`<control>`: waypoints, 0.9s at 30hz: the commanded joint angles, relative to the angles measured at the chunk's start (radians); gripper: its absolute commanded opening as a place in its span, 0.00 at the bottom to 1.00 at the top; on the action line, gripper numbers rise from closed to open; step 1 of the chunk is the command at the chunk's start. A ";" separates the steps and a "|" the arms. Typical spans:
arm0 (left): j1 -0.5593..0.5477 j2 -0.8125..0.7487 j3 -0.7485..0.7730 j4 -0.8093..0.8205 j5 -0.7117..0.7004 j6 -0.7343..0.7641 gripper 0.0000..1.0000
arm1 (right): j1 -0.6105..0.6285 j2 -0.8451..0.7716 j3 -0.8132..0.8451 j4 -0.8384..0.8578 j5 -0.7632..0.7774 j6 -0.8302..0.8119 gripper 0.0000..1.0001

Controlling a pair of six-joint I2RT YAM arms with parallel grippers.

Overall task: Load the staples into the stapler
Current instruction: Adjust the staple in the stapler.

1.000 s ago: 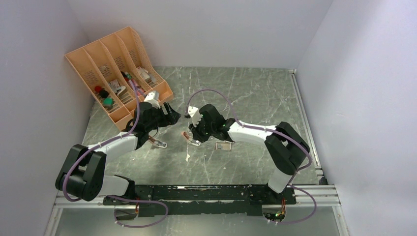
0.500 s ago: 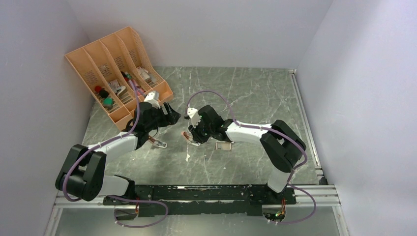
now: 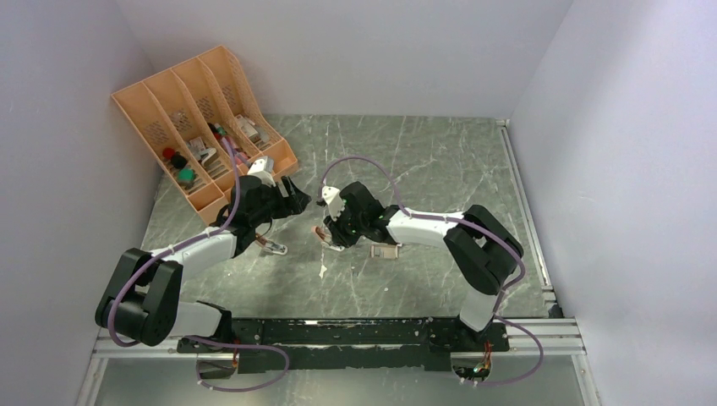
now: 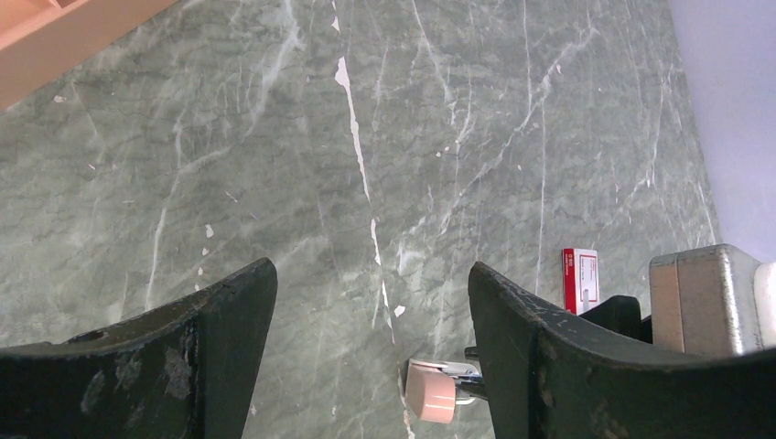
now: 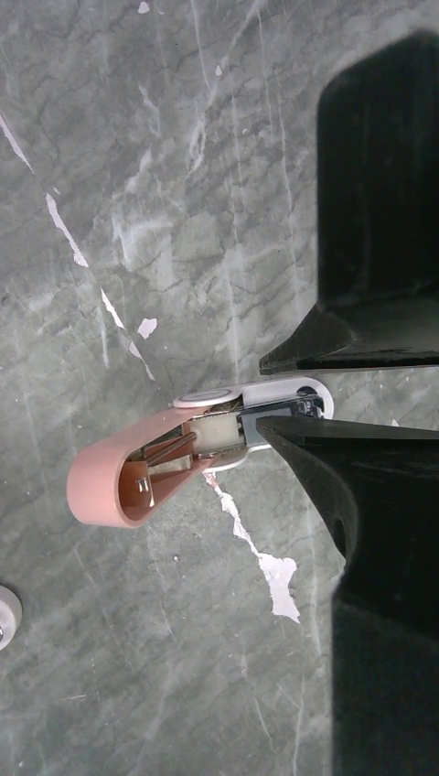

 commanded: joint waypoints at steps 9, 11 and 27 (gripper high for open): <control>0.011 -0.006 -0.008 0.039 0.030 -0.002 0.81 | -0.002 0.006 -0.004 -0.020 -0.005 -0.001 0.27; 0.012 -0.005 -0.007 0.040 0.031 -0.004 0.81 | -0.001 -0.002 -0.011 -0.028 -0.005 -0.002 0.27; 0.012 -0.002 -0.004 0.037 0.033 -0.002 0.81 | -0.002 -0.037 -0.022 -0.036 0.000 -0.003 0.27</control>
